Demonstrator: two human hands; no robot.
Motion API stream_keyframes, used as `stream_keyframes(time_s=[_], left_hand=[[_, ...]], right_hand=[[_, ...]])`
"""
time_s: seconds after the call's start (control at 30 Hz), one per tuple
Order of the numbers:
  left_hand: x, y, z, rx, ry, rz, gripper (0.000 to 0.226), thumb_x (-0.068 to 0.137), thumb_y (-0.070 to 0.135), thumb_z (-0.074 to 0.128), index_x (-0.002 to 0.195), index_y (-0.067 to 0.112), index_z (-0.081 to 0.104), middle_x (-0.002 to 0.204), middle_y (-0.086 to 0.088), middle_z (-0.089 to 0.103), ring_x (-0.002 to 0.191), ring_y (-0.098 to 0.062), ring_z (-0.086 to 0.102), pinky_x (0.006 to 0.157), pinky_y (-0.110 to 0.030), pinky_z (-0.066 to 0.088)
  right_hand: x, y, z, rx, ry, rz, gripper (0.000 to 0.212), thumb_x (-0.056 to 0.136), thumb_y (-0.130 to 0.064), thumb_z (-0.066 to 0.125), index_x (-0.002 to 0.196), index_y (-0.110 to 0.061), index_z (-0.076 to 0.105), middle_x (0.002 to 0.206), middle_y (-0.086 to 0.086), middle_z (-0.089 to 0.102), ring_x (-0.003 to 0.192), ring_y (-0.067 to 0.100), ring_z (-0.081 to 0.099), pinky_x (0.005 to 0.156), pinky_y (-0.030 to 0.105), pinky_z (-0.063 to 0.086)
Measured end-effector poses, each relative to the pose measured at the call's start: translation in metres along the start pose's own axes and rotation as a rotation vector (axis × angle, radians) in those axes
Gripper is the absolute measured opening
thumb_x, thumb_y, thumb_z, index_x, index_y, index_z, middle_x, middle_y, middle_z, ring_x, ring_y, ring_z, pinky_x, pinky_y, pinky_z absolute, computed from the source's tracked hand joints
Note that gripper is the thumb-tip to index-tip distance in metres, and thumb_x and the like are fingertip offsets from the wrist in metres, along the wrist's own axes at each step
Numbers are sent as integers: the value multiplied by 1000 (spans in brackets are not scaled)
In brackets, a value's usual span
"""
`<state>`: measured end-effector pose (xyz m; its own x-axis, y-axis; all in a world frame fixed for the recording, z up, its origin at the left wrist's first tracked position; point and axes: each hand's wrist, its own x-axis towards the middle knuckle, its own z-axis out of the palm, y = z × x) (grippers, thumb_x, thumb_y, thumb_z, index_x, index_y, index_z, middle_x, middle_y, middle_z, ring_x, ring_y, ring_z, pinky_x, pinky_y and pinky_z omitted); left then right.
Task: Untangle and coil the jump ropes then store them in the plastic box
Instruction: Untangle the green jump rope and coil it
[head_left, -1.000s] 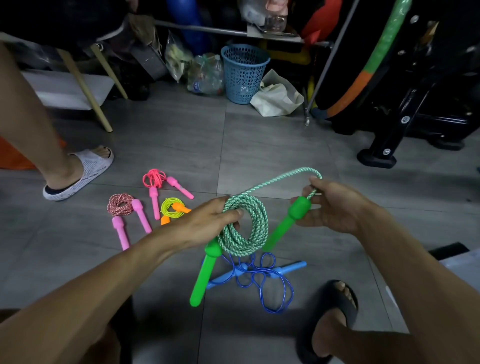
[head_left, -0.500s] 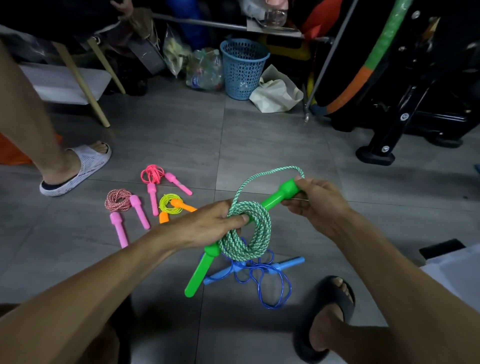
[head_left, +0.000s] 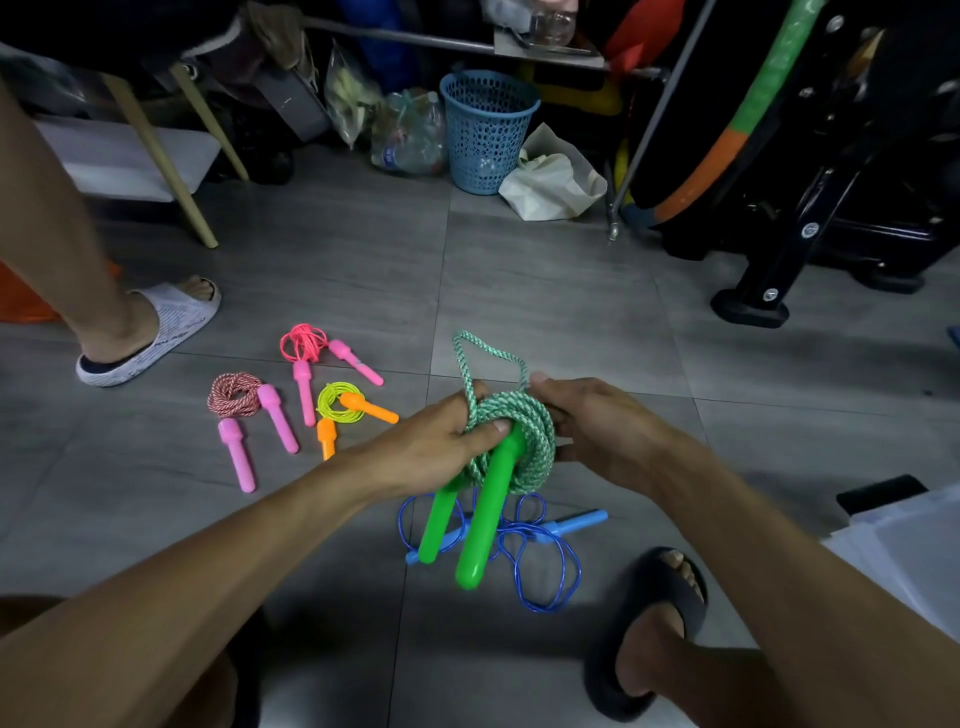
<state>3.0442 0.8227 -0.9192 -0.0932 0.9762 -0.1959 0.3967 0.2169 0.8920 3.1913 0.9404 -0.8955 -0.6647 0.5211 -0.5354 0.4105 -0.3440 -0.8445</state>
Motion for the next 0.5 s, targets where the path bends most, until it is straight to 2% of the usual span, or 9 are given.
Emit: stream_keyframes(time_s=[0.13, 0.17, 0.23, 0.3, 0.33, 0.4, 0.47, 0.5], left_hand=[[5, -4, 5, -34, 119, 12, 7, 96, 30, 50, 90, 32, 54, 90, 17, 61, 94, -6, 58, 90, -33, 44], [7, -5, 5, -21, 143, 13, 5, 95, 30, 50, 94, 30, 55, 93, 14, 62, 97, -7, 58, 90, -33, 44], [10, -8, 7, 5, 196, -6, 23, 90, 40, 48, 106, 26, 56, 105, 6, 64, 106, -14, 58, 95, -37, 45], [13, -11, 7, 26, 256, -59, 34, 90, 45, 46, 112, 20, 54, 110, 0, 64, 108, -20, 58, 96, -40, 45], [15, -12, 7, 40, 291, -90, 33, 92, 43, 46, 112, 18, 53, 109, -3, 63, 106, -22, 58, 94, -39, 45], [18, -13, 7, 48, 351, -150, 30, 95, 39, 46, 112, 14, 51, 107, -6, 63, 103, -25, 58, 90, -39, 46], [21, -13, 7, 33, 381, -203, 33, 95, 40, 46, 112, 12, 49, 108, -9, 62, 102, -26, 57, 91, -41, 45], [22, -14, 9, 29, 381, -222, 34, 95, 41, 46, 111, 11, 49, 108, -10, 62, 102, -26, 57, 91, -40, 45]], right_hand=[[0, 2, 4, -100, -19, 90, 67, 92, -63, 31, 113, -11, 67, 113, 8, 69, 107, 24, 62, 96, 44, 47], [-1, 3, 6, -133, -3, 90, 68, 91, -66, 27, 114, -15, 66, 115, 4, 68, 108, 22, 62, 97, 44, 45], [-4, 3, 10, -281, 94, 34, 65, 90, -67, 26, 121, -22, 61, 123, -3, 64, 109, 17, 60, 100, 44, 42], [-7, 2, 13, -424, 225, -51, 59, 89, -65, 35, 127, -24, 54, 127, -5, 59, 112, 14, 57, 104, 41, 40], [-9, 3, 14, -455, 280, -94, 56, 87, -64, 44, 124, -23, 53, 118, -4, 62, 107, 13, 58, 101, 37, 43], [-14, 3, 20, -567, 350, -168, 56, 74, -61, 64, 111, -20, 53, 92, -3, 65, 90, 13, 61, 83, 30, 48], [-15, 8, 28, -785, 283, -182, 59, 64, -56, 73, 105, -21, 49, 86, -2, 66, 84, 15, 62, 71, 30, 47], [-13, 14, 30, -901, 247, -198, 54, 66, -49, 74, 105, -21, 48, 88, 0, 67, 86, 19, 63, 69, 31, 46]])
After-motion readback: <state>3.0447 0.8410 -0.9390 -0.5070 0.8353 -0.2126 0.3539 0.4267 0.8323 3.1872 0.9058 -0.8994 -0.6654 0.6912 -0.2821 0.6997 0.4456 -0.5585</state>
